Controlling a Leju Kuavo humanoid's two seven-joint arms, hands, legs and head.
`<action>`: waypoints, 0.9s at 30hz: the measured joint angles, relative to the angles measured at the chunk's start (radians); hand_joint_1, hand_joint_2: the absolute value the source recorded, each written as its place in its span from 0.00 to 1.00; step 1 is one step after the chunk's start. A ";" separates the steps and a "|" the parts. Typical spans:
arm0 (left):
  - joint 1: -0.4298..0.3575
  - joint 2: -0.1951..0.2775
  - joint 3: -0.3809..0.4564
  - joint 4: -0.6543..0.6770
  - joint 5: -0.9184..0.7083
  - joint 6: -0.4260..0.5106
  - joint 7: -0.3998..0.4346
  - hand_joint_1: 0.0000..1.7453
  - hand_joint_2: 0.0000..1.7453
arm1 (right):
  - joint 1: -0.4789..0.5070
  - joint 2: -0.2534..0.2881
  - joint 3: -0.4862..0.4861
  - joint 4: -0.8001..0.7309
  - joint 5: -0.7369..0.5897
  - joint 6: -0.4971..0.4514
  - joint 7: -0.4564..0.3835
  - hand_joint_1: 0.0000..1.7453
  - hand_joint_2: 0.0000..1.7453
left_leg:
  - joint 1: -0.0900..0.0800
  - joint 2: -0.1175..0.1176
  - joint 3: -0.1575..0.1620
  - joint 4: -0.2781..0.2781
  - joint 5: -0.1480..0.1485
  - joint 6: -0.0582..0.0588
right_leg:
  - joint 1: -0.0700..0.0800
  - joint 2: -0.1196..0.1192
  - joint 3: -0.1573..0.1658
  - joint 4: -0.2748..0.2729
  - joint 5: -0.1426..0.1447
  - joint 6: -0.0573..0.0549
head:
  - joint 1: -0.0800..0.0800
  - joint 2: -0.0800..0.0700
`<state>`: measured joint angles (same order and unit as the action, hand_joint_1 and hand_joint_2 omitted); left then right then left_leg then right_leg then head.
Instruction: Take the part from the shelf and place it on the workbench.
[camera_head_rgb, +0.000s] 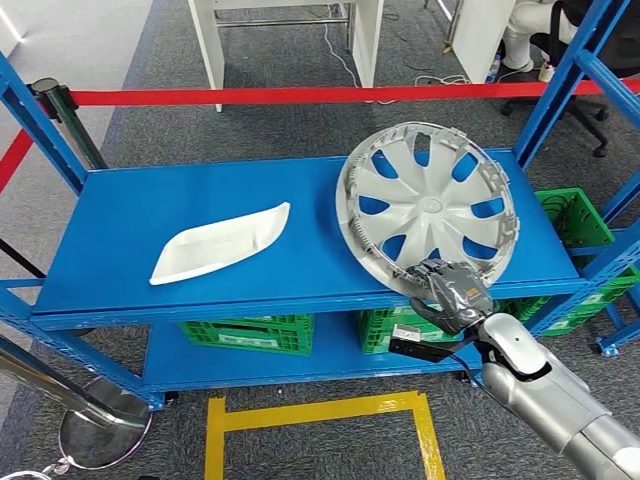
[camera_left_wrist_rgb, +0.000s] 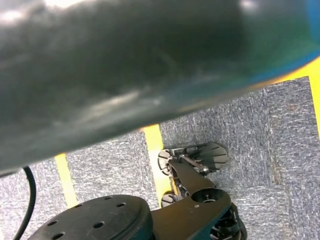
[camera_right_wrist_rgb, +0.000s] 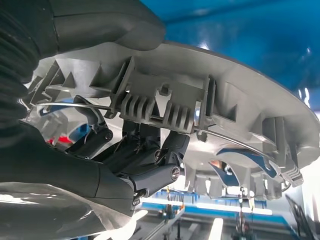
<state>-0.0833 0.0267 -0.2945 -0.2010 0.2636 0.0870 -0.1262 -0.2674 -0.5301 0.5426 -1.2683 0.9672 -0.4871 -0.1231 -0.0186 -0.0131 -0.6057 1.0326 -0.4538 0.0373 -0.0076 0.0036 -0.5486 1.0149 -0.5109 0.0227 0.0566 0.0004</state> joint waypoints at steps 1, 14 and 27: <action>0.000 0.000 0.000 0.000 0.000 0.000 0.000 0.00 0.00 | 0.001 0.002 -0.004 -0.007 0.000 -0.002 0.000 1.00 1.00 | 0.000 0.000 0.000 0.000 0.000 0.000 | 0.000 0.000 0.000 0.000 0.000 0.000 | 0.000 0.000; 0.004 0.000 0.007 0.000 -0.002 0.002 -0.013 0.00 0.00 | 0.082 0.031 -0.091 -0.224 -0.049 -0.073 -0.065 1.00 1.00 | 0.000 0.000 -0.001 0.000 0.000 0.000 | 0.000 -0.001 -0.001 0.000 0.000 0.000 | 0.000 0.000; 0.008 -0.003 0.009 0.000 -0.003 0.003 -0.016 0.00 0.00 | 0.107 0.032 -0.115 -0.334 -0.109 -0.034 -0.109 1.00 1.00 | 0.000 0.000 -0.001 0.000 0.000 0.000 | 0.000 -0.001 -0.001 0.000 0.000 0.000 | 0.000 0.000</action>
<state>-0.0757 0.0237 -0.2853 -0.2010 0.2606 0.0904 -0.1418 -0.1601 -0.4978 0.4275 -1.6019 0.8583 -0.5212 -0.2316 -0.0190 -0.0135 -0.6067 1.0325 -0.4538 0.0374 -0.0077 0.0030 -0.5494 1.0150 -0.5109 0.0227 0.0567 0.0004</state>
